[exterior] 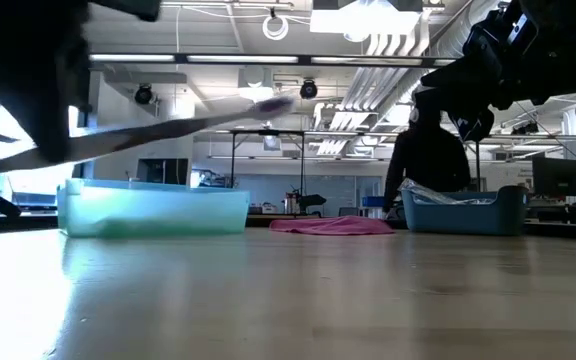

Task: Pick & Place Toothbrushes
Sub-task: Put the purple toothbrush to the dark blue bin bin

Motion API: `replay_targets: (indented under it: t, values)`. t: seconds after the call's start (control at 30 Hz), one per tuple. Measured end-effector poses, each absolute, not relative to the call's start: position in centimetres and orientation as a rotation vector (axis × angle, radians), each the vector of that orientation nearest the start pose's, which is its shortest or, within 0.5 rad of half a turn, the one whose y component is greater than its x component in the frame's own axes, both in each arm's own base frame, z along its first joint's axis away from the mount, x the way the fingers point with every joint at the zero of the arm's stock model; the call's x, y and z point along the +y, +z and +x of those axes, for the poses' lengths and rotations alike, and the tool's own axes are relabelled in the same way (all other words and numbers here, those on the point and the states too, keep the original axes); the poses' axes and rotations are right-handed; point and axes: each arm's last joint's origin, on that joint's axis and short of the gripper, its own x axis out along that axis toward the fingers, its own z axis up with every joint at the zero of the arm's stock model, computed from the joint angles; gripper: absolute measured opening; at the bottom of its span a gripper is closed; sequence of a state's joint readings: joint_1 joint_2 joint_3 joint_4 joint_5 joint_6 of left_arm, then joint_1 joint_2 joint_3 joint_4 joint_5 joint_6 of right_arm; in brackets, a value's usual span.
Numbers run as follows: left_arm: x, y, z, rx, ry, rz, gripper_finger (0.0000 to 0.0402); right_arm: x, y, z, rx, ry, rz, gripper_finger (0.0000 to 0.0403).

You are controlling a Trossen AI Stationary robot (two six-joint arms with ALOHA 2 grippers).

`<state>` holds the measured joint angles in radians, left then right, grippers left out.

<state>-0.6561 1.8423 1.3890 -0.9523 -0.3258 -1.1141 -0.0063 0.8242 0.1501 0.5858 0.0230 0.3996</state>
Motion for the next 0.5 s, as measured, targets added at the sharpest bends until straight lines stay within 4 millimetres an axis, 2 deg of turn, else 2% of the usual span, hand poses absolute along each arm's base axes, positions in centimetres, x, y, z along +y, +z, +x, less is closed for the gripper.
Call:
replay_targets:
  t: [0.27, 0.43, 0.5]
  values:
    - [-17.6, 22.2, 32.3, 1.04, 0.341, -0.175, 0.0015, -0.2, 18.3, 16.6, 0.081, -0.047, 0.399, 0.0116]
    - [-15.1, 22.7, 35.0, 0.947, 0.266, -0.11, 0.0015, -0.2, 18.3, 16.6, 0.081, -0.047, 0.399, 0.0116]
    - [-13.8, 23.0, 35.4, 0.945, 0.261, -0.083, 0.0015, -0.2, 18.3, 16.6, 0.081, -0.047, 0.409, 0.0116]
